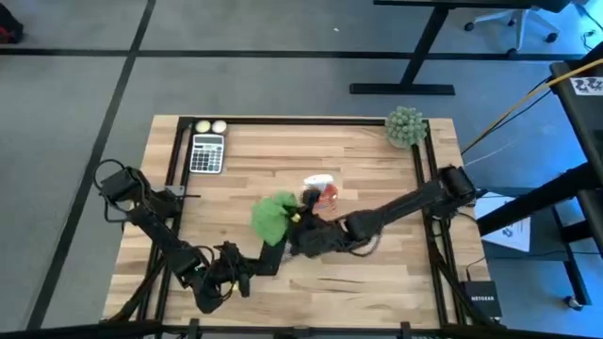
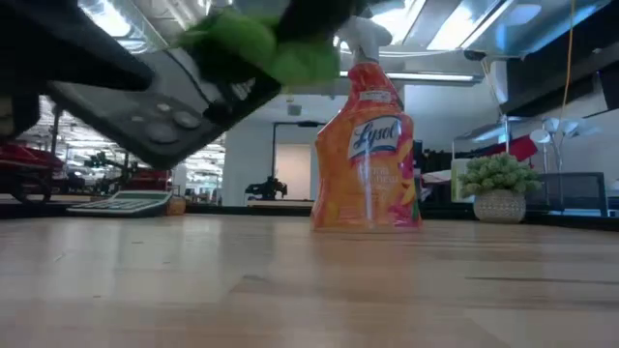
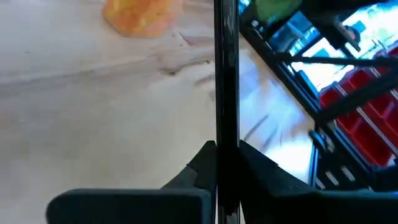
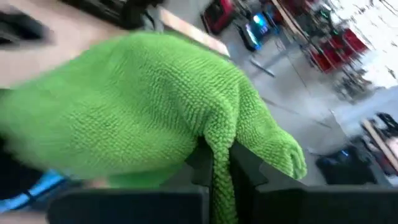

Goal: Apply microfiber cloth
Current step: Wipe the back of the black cellphone using the green microfiber cloth

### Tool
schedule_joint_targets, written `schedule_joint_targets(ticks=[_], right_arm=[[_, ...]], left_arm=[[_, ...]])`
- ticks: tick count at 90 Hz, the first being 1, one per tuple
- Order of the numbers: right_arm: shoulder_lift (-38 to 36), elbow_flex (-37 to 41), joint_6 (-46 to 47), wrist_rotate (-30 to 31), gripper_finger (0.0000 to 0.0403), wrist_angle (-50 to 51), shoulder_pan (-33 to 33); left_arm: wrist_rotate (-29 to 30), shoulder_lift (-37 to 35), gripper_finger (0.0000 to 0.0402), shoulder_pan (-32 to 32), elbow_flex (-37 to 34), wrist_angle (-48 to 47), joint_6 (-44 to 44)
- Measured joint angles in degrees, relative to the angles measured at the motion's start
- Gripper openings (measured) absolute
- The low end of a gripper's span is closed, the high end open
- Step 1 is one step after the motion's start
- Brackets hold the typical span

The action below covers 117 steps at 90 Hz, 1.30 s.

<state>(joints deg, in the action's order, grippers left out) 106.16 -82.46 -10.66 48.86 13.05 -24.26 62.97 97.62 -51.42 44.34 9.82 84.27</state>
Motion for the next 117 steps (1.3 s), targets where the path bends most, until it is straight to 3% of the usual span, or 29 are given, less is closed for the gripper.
schedule_joint_targets(ticks=[18,27,35,47,58,95,109,117], right_arm=[[-1.2,0.0,4.9,-11.6,0.0003,-0.2,-5.6],[2.5,-0.1,6.9,-17.1,0.0003,-4.3,-6.9],[7.1,0.1,6.1,-18.2,0.0003,-6.9,-6.9],[11.6,0.1,2.3,-17.1,0.0003,-10.4,-5.6],[12.5,0.0,1.6,-12.3,0.0003,-9.7,-4.0],[5.3,0.0,-9.1,-4.1,0.0003,-10.0,2.1],[2.5,0.0,-11.1,4.9,0.0003,-6.3,2.9],[-1.2,0.0,-9.1,3.5,0.0003,-3.6,0.5]], left_arm=[[2.3,0.0,0.0017,-0.1,0.0,-0.3,2.6],[4.5,0.0,0.0017,0.0,0.0,0.1,4.1],[5.7,0.0,0.0017,-0.1,0.0,0.7,4.9],[6.4,0.1,0.0017,-0.2,-0.1,3.1,3.5],[6.0,0.2,0.0017,0.0,-0.2,4.8,-0.5],[2.9,0.1,0.0017,0.3,-0.1,6.0,-2.6],[2.6,0.1,0.0017,0.0,-0.1,6.1,-3.3],[3.3,0.1,0.0017,0.0,-0.1,6.0,-3.3]])
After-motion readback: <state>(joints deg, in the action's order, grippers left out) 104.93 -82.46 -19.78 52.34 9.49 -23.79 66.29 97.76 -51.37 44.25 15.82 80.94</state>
